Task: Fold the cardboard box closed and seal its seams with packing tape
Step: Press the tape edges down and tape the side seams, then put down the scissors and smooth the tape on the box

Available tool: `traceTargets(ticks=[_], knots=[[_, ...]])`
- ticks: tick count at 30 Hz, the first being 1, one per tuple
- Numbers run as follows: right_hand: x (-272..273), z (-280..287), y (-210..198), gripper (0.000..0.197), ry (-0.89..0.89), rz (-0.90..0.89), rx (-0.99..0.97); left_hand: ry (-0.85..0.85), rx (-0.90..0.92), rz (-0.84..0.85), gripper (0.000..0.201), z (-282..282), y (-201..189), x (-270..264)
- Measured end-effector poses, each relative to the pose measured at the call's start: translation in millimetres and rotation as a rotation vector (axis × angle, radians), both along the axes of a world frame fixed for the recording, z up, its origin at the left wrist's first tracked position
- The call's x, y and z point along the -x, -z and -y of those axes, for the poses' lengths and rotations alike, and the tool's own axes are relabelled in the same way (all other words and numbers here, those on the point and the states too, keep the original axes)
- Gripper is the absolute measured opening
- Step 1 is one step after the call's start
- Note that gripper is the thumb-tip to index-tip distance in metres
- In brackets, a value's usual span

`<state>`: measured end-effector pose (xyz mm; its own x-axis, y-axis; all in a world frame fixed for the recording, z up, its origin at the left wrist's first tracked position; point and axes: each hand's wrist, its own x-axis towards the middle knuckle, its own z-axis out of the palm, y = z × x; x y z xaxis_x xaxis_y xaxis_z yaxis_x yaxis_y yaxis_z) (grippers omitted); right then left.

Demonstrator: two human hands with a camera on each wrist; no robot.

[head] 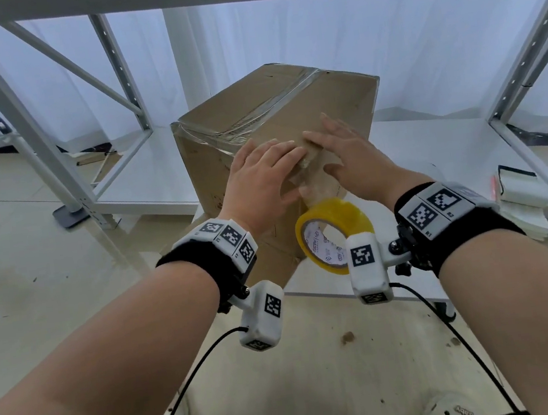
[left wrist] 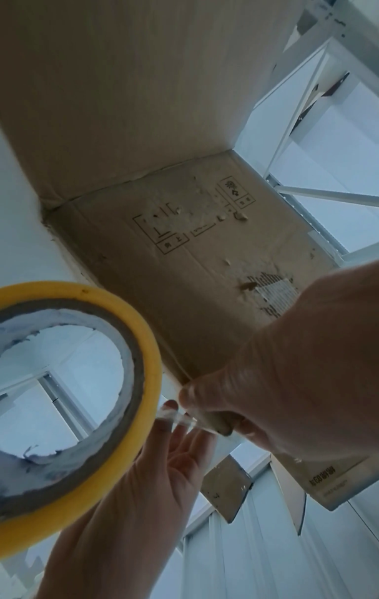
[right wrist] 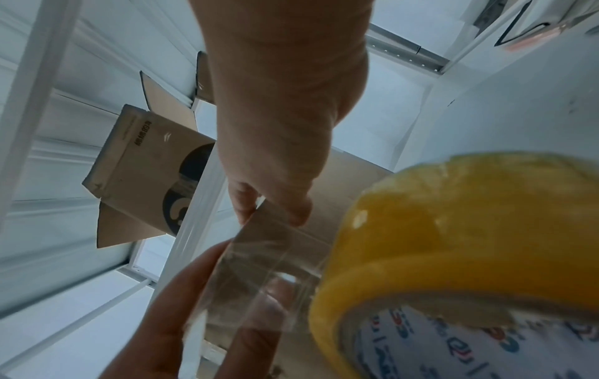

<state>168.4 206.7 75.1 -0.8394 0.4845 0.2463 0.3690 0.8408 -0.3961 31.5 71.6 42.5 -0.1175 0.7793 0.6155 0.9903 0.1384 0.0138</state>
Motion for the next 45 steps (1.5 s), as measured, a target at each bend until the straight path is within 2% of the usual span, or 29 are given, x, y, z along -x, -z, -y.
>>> traceTargets(ticks=[6,11,15,18,21,23,28,31,33,36,39,45], knots=[[0.2,1.8,7.0,0.049,-0.022,-0.122,-0.090,0.042,-0.031,0.027,0.055,6.8,5.7,5.5],[-1.1,19.2,7.7,0.045,0.016,-0.123,-0.180,0.108,-0.054,0.022,0.054,19.9,0.2,13.5],[6.6,37.1,5.6,0.044,0.075,-0.100,-0.213,0.147,0.083,-0.059,0.058,34.1,-9.1,38.6],[17.2,49.8,6.1,0.045,0.127,-0.091,-0.221,0.083,0.261,-0.103,0.059,45.9,-20.7,53.4],[24.8,57.9,8.2,0.047,0.144,-0.088,-0.181,-0.040,0.381,-0.155,0.072,55.6,-33.5,52.3],[27.2,60.2,9.4,0.049,0.138,-0.100,-0.140,-0.097,0.414,-0.162,0.076,59.9,-42.5,44.1],[16.3,59.2,5.6,0.051,0.068,-0.142,-0.014,-0.181,0.466,-0.173,0.061,63.2,-63.0,8.2],[-7.5,58.9,4.8,0.059,0.149,-0.141,0.074,-0.179,0.405,-0.135,0.058,61.7,-64.9,-11.6],[-32.7,56.3,7.0,0.060,0.240,-0.085,0.144,-0.146,0.357,-0.096,0.055,57.3,-61.6,-25.1],[-74.9,41.6,16.2,0.053,0.356,0.130,0.170,-0.077,0.317,-0.043,0.051,42.5,-56.6,-52.1],[-113.1,21.4,30.7,0.043,0.474,0.274,0.209,-0.046,0.351,-0.018,0.048,21.3,-45.6,-83.9],[-168.4,-14.4,66.8,0.031,0.585,0.496,0.205,0.042,0.448,0.070,0.045,-24.7,-6.8,-127.3]])
